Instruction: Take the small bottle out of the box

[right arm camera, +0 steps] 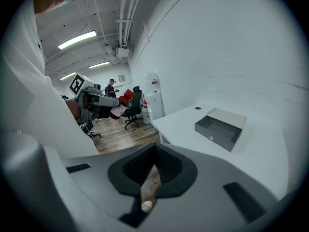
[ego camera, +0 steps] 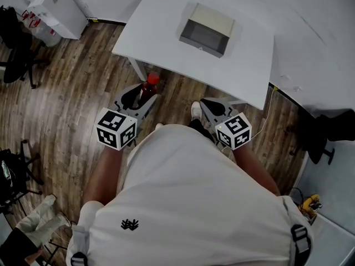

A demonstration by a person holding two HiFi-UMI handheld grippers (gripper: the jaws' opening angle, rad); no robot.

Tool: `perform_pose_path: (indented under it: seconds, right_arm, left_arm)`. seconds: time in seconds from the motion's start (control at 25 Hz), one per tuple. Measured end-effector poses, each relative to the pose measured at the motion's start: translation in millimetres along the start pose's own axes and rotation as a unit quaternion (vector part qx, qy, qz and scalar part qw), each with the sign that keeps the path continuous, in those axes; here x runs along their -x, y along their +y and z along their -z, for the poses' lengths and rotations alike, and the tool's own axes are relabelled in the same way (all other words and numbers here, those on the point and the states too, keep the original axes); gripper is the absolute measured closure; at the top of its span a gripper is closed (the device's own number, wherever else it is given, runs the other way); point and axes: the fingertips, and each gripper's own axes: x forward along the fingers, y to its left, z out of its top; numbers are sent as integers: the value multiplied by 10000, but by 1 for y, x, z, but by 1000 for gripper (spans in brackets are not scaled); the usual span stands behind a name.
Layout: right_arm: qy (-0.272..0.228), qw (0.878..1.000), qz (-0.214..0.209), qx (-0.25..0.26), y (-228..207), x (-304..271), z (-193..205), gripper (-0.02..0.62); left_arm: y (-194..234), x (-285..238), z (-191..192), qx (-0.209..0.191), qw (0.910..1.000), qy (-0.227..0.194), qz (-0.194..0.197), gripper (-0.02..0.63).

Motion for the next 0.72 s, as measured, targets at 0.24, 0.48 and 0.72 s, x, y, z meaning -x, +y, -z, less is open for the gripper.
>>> perform_pose_path:
  seconds: [0.24,0.48,0.72]
  right_arm:
    - [0,10000,-7,-40,-5,2,4,589]
    - [-15,10000,8,-97,-17,5,7,589]
    - [-57,9998,39,-167,-44,11,10,589]
  left_arm:
    - [-2,-5,3,22,10000,70,-17,399]
    - [-7,-18,0,29,9999,128,-3,399]
    - [-11,-45,-6,62,9998,165,-3,399]
